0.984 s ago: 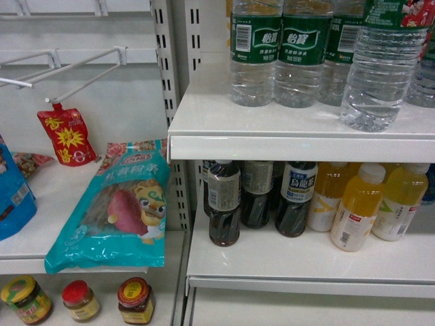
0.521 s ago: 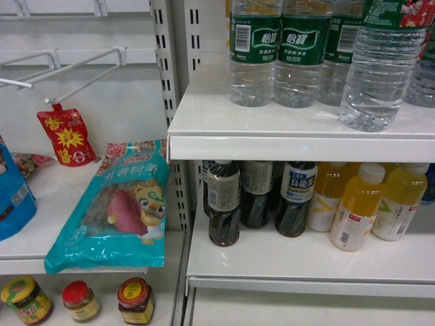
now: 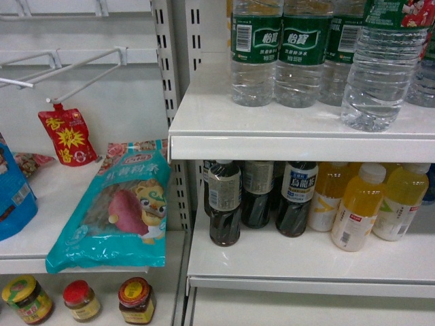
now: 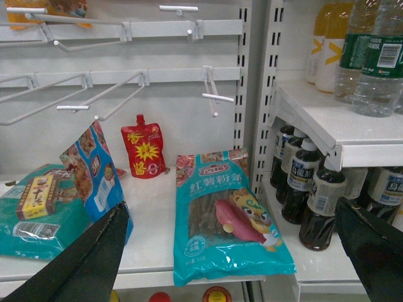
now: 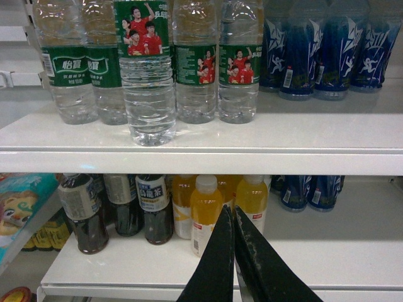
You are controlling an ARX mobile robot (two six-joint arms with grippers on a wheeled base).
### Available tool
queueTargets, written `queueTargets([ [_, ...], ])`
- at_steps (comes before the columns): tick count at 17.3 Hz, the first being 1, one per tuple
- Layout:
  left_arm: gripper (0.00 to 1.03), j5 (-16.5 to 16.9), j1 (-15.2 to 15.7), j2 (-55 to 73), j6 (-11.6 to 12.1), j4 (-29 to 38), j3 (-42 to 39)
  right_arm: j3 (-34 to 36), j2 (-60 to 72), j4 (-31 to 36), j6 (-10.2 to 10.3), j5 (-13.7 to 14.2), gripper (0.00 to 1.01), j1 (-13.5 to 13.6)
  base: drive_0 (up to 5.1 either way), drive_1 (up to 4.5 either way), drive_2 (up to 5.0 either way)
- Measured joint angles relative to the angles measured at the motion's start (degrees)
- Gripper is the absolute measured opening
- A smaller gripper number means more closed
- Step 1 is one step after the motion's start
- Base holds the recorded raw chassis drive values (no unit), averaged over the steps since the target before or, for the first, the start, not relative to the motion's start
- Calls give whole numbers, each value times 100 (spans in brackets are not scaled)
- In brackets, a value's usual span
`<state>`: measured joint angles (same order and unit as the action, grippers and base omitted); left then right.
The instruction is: Move water from second to third shelf
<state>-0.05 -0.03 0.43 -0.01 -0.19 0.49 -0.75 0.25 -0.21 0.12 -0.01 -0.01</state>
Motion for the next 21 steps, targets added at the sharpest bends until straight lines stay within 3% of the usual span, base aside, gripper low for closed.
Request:
queueTargets([
  [1, 98, 0, 0, 0, 0, 0, 0, 0, 0, -2, -4, 0, 5, 0, 0, 0, 0],
  [8, 98, 0, 0, 0, 0, 0, 0, 0, 0, -2, -2, 0, 95, 0, 0, 0, 0],
  [9, 98, 0, 0, 0, 0, 0, 2, 0, 0, -2, 0, 0, 99, 0, 0, 0, 0],
  [21, 98, 2, 0, 0, 0, 4, 0, 0, 0, 13, -2, 2, 98, 0, 0, 0, 0],
])
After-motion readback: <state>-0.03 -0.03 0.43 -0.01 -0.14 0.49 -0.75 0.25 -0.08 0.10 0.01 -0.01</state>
